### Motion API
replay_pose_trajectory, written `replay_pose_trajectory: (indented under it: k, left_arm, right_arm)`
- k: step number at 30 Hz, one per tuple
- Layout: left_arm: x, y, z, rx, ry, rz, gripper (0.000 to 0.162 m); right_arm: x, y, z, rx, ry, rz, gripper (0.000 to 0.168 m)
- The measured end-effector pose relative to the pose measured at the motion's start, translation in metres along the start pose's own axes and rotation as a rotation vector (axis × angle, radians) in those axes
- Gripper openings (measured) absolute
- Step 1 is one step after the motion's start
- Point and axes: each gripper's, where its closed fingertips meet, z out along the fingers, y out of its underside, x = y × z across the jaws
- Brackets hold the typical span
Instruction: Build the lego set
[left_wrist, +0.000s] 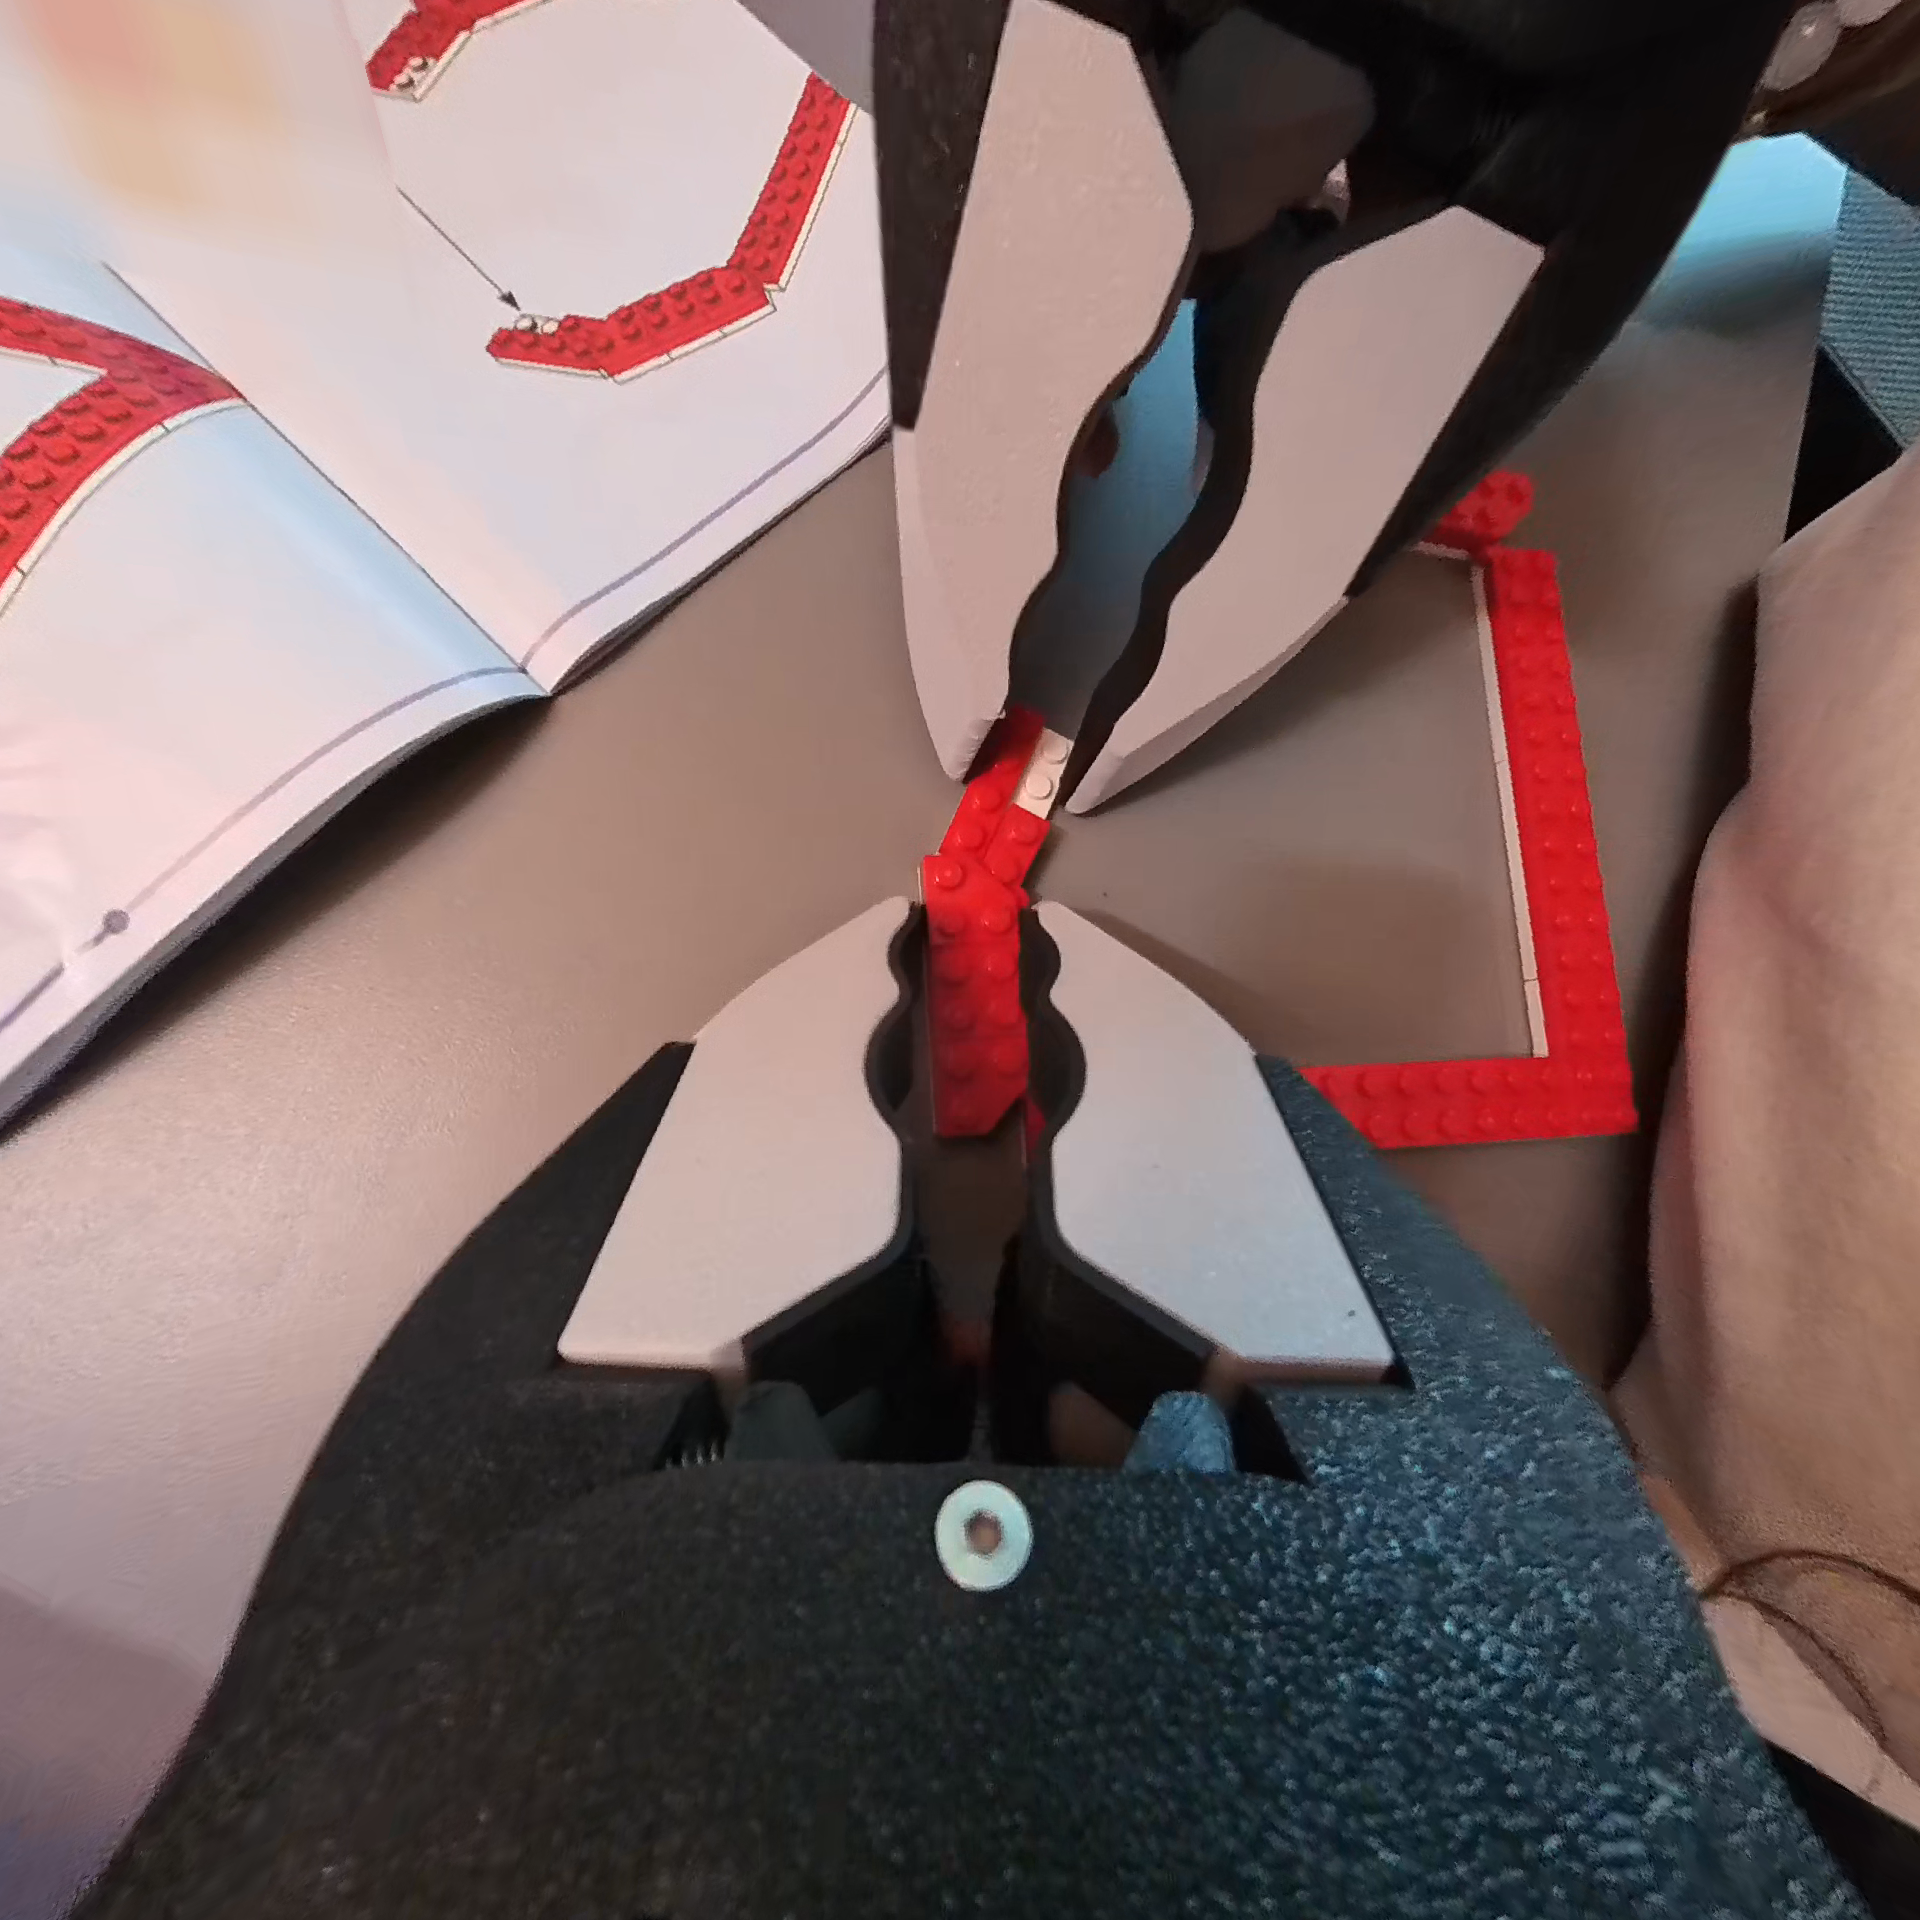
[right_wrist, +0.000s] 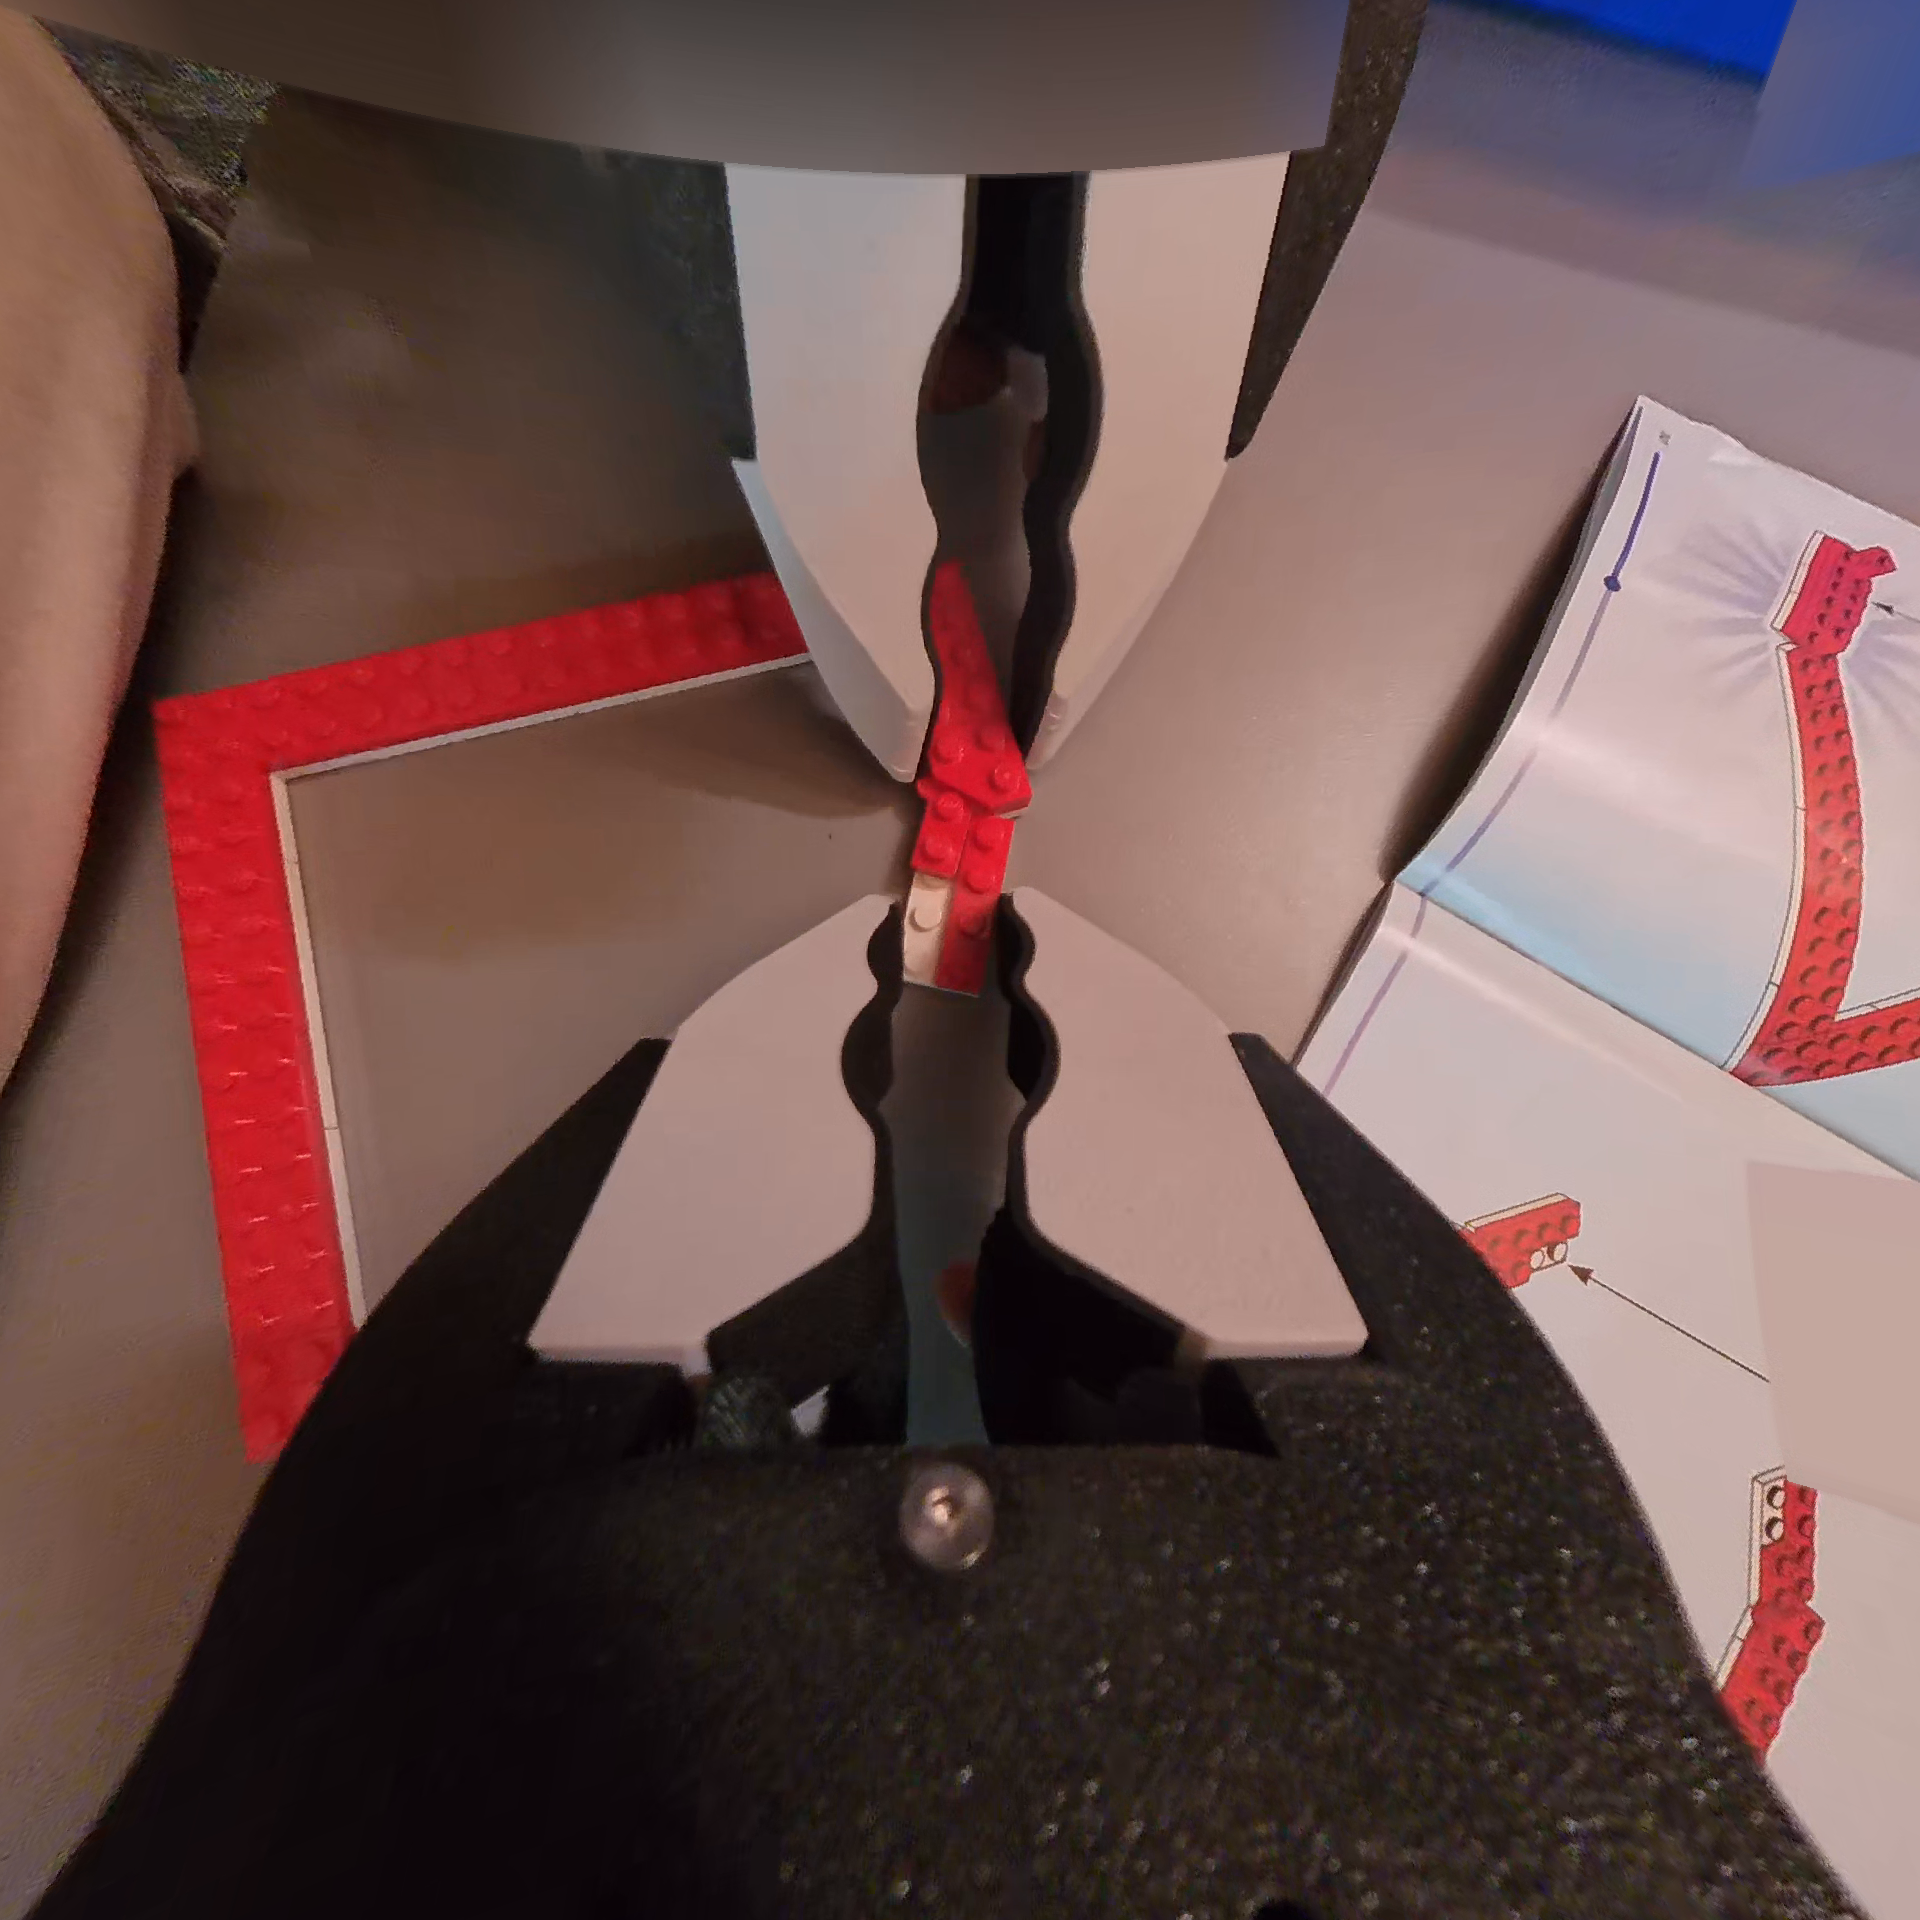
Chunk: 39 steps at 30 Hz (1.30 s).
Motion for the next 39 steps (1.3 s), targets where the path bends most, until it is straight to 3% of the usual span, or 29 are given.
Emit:
replay_pose_trajectory:
  k: [1,16,28,39]
  left_arm:
    - [0.0003,0.0005,-0.0002,-0.007,0.001,-0.015,0.018]
    - [0.0036,0.0038,-0.0017,-0.053,-0.095,-0.027,0.018]
    - [0.0026,0.0041,-0.0016,-0.071,-0.045,0.024,0.018]
    - [0.0025,0.0045,-0.0016,-0.103,-0.076,0.034,0.018]
  right_arm:
    - [-0.0002,-0.0003,0.0002,0.001,-0.001,0.0,0.017]
    - [-0.0028,-0.0021,0.0024,-0.037,0.069,0.132,0.016]
    - [-0.0021,-0.003,0.0024,0.005,-0.008,-0.047,0.017]
    - [0.0006,-0.0061,-0.0013,0.009,0.009,0.021,0.022]
